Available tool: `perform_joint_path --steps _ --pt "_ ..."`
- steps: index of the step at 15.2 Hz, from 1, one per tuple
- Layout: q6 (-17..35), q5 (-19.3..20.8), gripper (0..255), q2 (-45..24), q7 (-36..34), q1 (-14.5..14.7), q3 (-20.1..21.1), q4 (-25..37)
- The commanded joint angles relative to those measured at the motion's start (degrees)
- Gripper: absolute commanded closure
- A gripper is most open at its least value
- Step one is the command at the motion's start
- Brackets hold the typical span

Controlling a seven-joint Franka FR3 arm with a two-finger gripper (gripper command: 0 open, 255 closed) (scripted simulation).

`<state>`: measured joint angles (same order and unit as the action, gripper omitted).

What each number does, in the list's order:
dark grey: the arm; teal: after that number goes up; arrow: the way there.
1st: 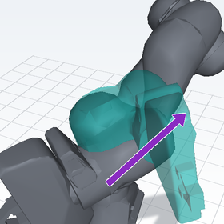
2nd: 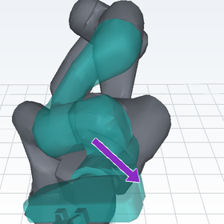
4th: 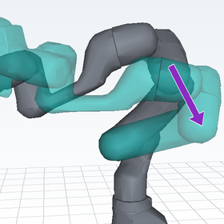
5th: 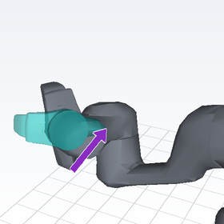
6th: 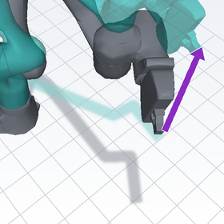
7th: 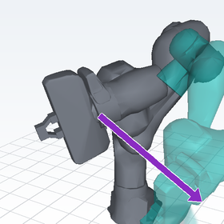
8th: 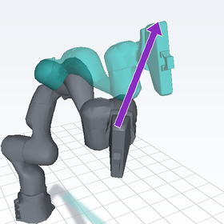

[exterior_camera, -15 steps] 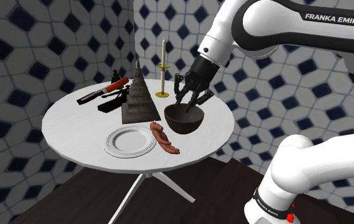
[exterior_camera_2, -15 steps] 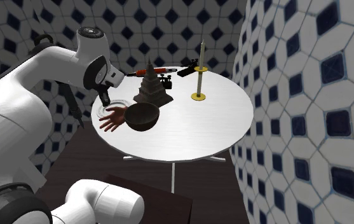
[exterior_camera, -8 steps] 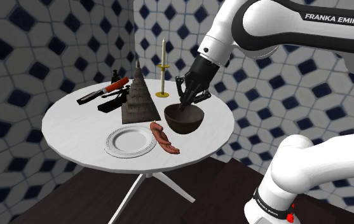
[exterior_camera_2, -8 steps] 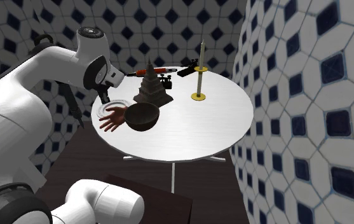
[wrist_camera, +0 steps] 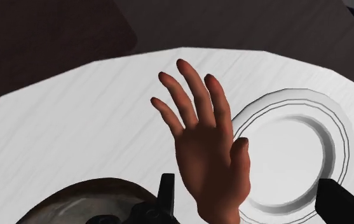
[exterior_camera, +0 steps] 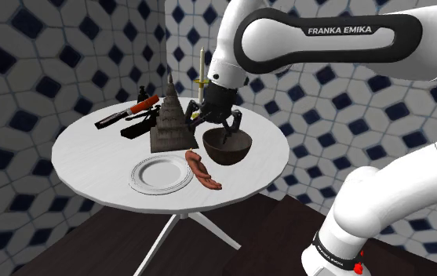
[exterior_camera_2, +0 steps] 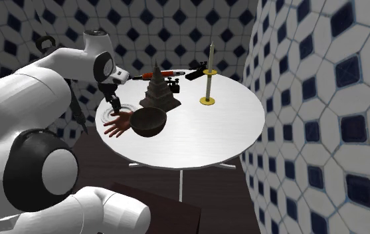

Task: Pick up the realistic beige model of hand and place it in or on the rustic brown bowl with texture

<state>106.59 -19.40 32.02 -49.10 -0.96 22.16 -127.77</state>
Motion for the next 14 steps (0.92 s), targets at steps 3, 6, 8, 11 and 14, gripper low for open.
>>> perform_joint_path --steps 3,6,8,11,14 --pt "-0.21 6.33 0 -9.43 -0.11 -1.19 4.63 4.78" --pt "2.12 6.2 0 -9.76 -0.11 -1.08 5.04 2.78" --pt "3.69 6.12 0 -10.06 -0.12 -1.03 5.34 1.51" --pt "4.93 6.07 0 -10.32 -0.14 -0.99 5.58 0.53" --pt "4.93 6.07 0 -10.33 -0.14 -0.99 5.59 0.54"
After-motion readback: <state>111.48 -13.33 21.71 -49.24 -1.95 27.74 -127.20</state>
